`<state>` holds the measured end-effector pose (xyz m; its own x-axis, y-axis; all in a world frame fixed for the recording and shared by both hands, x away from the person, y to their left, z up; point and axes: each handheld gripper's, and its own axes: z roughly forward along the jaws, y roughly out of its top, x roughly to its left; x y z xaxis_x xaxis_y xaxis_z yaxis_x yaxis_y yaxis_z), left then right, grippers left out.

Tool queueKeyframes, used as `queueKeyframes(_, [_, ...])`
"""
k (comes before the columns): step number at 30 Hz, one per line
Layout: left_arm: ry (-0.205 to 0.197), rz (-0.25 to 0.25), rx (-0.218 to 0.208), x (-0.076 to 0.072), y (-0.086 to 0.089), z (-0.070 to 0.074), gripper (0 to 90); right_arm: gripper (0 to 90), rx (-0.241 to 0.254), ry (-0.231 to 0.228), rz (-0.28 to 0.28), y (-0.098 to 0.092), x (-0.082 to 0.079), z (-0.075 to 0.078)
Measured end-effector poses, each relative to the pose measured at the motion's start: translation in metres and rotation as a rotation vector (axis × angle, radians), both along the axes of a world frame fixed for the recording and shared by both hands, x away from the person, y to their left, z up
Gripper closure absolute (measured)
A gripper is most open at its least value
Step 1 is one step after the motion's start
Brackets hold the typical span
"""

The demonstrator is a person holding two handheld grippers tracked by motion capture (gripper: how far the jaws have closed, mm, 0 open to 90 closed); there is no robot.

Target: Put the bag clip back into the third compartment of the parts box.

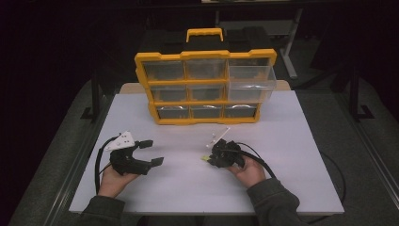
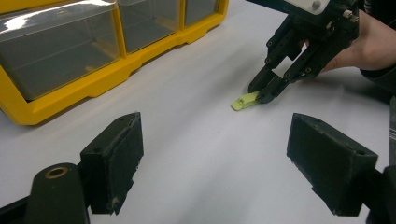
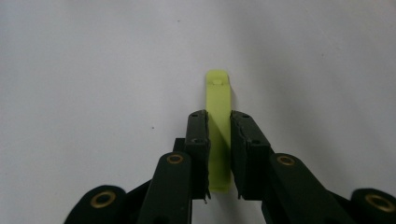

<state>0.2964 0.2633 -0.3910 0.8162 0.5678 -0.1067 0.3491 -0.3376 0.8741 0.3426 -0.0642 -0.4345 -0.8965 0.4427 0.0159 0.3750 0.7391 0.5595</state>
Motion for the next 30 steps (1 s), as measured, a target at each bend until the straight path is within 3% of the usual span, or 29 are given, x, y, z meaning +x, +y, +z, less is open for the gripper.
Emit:
queueKeyframes(5, [-0.002,0.0,0.0,0.0,0.0,0.0,18.6,76.4,0.004,0.005,0.001,-0.001,0.0,0.001])
queueKeyframes(12, [0.001,0.001,-0.001,-0.001,0.002,-0.001,18.8,76.5,0.048,0.004,0.028,-0.005,0.001,0.005])
queueKeyframes(19, [-0.002,0.002,-0.001,0.0,0.002,-0.002,18.8,76.5,0.112,0.047,0.067,-0.009,-0.002,0.015])
queueKeyframes(24, [0.012,-0.005,0.006,0.001,0.001,-0.005,18.8,76.6,0.095,0.017,0.108,-0.013,-0.002,0.021])
queueKeyframes(30, [0.009,-0.01,0.0,0.001,0.001,-0.006,18.7,76.6,0.104,0.044,0.119,-0.021,-0.001,0.03])
